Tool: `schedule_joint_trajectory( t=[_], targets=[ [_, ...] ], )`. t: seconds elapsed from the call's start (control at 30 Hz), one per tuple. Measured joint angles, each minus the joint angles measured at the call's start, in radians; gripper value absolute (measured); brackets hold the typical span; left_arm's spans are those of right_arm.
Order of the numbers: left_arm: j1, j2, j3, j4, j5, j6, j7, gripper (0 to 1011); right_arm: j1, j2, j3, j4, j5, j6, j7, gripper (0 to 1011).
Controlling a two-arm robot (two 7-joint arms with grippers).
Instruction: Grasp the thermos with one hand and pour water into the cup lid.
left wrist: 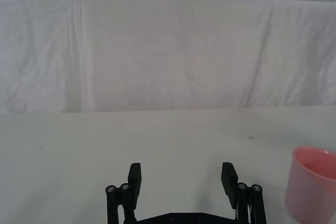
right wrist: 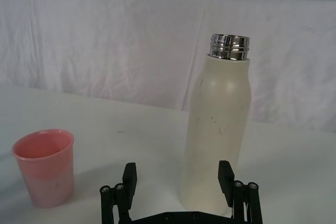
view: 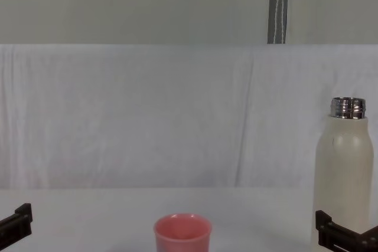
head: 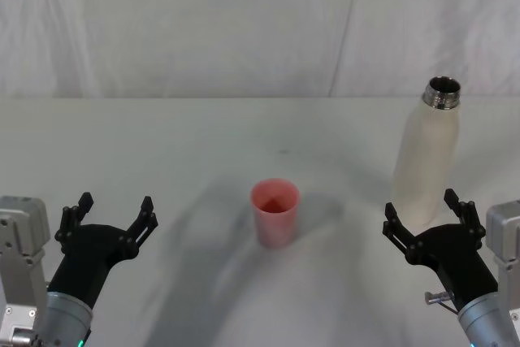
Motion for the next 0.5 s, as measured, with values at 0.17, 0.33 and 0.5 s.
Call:
schedule_joint_trajectory(
  t=[0.17, 0.33, 0.5],
  targets=[
    [0.0, 0.0, 0.0, 0.0, 0.0, 0.0, 0.0, 1001, 0.0, 0.0, 0.0, 0.0, 0.0, 0.0, 0.0, 1001],
    [0.0, 0.0, 0.0, 0.0, 0.0, 0.0, 0.0, 1001, 0.0, 0.0, 0.0, 0.0, 0.0, 0.0, 0.0, 1001],
    [0.0, 0.0, 0.0, 0.0, 0.0, 0.0, 0.0, 1001, 0.0, 0.0, 0.0, 0.0, 0.0, 0.0, 0.0, 1001]
  ],
)
